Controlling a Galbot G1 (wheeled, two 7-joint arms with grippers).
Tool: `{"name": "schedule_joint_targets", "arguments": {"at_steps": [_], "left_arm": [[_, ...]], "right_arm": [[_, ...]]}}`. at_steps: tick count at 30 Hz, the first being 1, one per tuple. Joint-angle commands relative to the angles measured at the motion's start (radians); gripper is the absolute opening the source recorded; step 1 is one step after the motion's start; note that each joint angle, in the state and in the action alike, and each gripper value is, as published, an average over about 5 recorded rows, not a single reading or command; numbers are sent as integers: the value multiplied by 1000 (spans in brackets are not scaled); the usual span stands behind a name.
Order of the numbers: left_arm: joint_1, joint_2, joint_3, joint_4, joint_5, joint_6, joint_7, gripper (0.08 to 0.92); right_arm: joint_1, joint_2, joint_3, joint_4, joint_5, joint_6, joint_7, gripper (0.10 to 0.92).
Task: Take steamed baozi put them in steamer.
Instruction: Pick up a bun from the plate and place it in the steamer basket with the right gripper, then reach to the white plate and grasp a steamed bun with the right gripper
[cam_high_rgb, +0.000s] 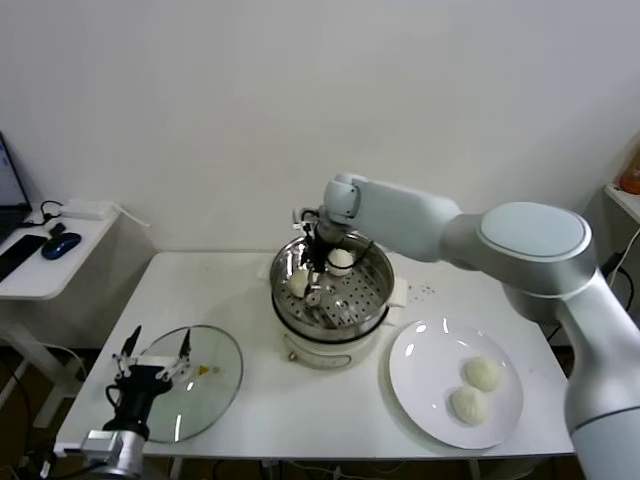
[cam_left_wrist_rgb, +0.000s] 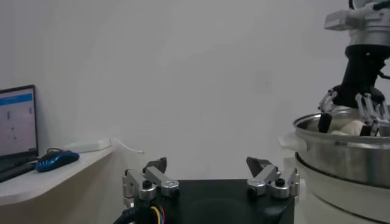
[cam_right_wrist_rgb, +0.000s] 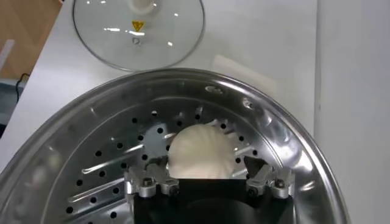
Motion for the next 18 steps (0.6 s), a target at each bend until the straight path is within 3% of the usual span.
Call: {"name": "schedule_joint_targets", "arguments": {"at_steps": [1,10,18], "left_arm": [[1,-1,0,-5,-1,1,0,823],[5,-10,19,-11,10,2,1,823],[13,-13,25,-27,17,8,0,823]], "right_arm": [[110,-110,-45,180,64,-4,-9,823],[259,-407,-125,550,64,-17,0,823],[430,-668,-276,736,-7,17,-49,823]]}}
